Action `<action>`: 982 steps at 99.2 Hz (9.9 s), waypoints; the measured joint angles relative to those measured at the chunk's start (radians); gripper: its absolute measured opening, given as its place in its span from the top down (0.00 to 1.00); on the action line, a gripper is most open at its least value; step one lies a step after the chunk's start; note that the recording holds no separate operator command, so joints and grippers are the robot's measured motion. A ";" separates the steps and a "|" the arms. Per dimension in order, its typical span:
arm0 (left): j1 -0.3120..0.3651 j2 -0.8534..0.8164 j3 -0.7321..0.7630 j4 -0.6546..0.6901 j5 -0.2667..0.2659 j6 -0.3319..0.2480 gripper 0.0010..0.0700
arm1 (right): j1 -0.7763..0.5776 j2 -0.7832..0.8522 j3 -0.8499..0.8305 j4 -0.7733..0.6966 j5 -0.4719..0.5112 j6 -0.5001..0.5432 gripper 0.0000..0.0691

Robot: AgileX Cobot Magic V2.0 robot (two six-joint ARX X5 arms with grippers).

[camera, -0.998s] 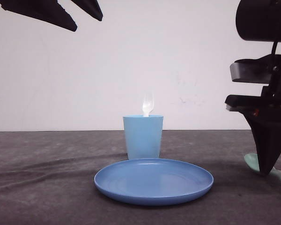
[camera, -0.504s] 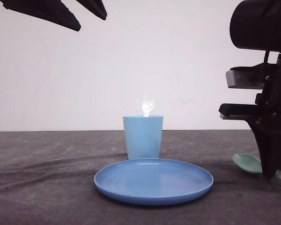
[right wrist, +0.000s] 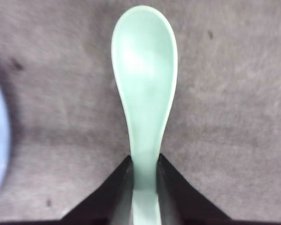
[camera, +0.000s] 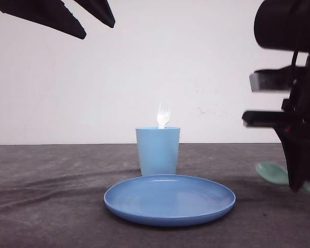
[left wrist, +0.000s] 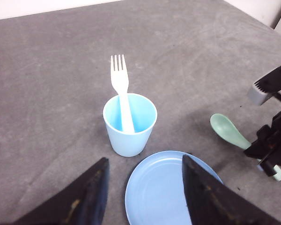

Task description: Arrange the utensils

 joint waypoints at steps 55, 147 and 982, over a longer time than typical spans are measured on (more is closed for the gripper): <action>-0.033 -0.005 0.000 0.005 -0.002 -0.025 0.59 | 0.103 -0.132 0.264 0.290 -0.024 -0.145 0.91; -0.066 -0.006 0.000 0.005 -0.002 -0.066 0.59 | 0.148 0.319 0.264 0.735 -0.057 -0.265 0.91; -0.066 -0.032 0.000 0.002 -0.005 -0.074 0.98 | 0.401 -0.586 0.189 -0.040 0.322 -0.212 0.99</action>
